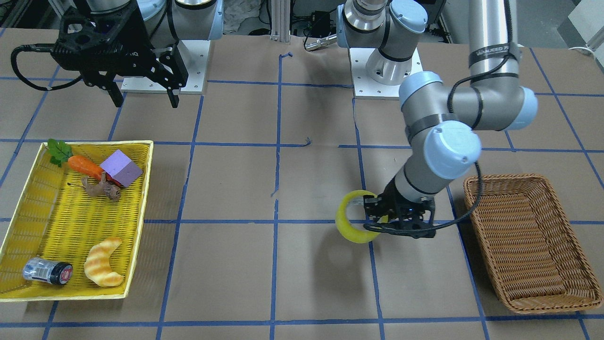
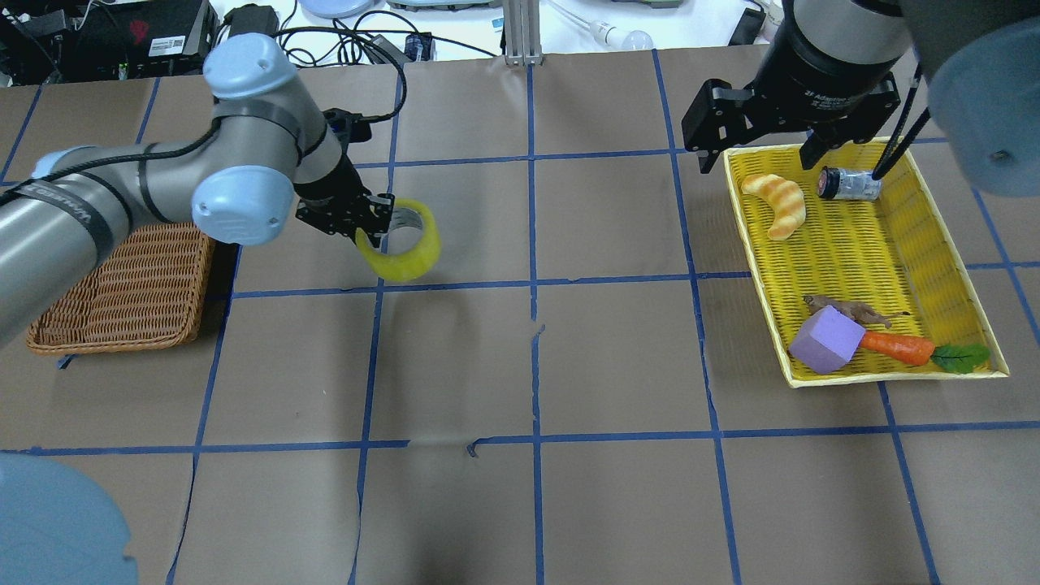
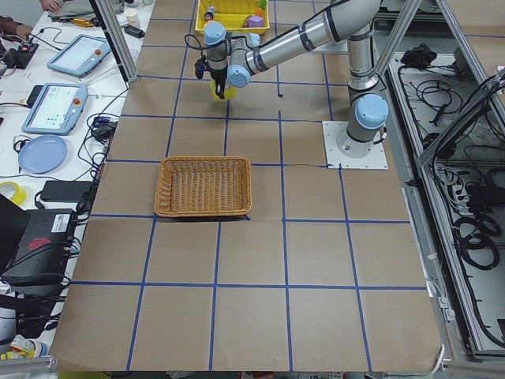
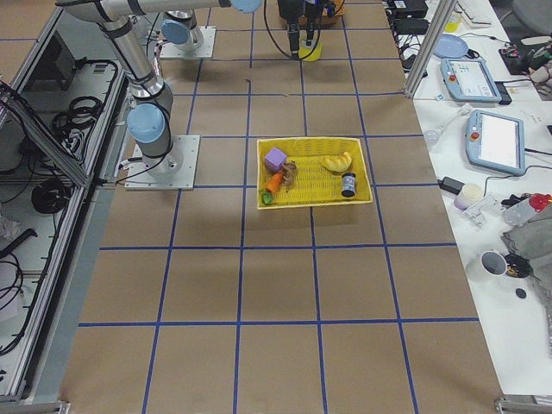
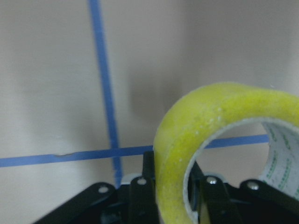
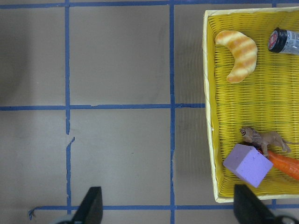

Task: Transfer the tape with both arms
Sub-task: 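Lift the tape roll and carry it over the wicker basket with the left gripper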

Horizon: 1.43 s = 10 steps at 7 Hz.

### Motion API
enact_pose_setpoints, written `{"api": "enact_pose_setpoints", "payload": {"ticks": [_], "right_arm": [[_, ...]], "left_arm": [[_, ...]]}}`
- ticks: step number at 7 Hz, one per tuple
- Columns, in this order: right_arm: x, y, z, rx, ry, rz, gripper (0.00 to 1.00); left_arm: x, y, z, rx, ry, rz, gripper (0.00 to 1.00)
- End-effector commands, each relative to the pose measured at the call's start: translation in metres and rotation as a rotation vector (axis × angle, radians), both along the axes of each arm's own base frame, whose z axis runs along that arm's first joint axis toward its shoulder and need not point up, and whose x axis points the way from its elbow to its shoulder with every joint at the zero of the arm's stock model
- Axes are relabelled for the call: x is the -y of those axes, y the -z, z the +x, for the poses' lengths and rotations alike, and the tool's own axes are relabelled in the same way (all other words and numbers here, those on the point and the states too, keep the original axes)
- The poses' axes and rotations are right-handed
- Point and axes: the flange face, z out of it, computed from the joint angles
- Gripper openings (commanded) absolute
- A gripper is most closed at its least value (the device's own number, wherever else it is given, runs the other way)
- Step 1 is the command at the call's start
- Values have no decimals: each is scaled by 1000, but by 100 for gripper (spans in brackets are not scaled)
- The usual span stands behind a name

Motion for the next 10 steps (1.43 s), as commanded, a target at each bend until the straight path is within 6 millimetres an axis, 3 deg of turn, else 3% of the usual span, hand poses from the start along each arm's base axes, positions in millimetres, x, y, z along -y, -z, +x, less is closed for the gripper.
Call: {"api": "enact_pose_setpoints", "payload": {"ticks": [1,2,4,5,6,8,10], "right_arm": [[0,0,0,0,0,0,100],[0,0,0,0,0,0,100],[0,0,1,0,-1,0,100],[0,0,0,0,0,0,100],[0,0,1,0,-1,0,100],[0,0,0,0,0,0,100],[0,0,1,0,-1,0,100]], "left_arm": [[12,-35,85,4,-14,1,0],[8,-41,124,34,-28,-4,0],[-11,-49,233,90,-13,-6,0],[-23,-44,286,84,10,-10,0],[-32,-36,324,78,30,-11,0],[-31,-16,350,108,53,-58,0],[-29,31,352,148,52,-110,0]]}}
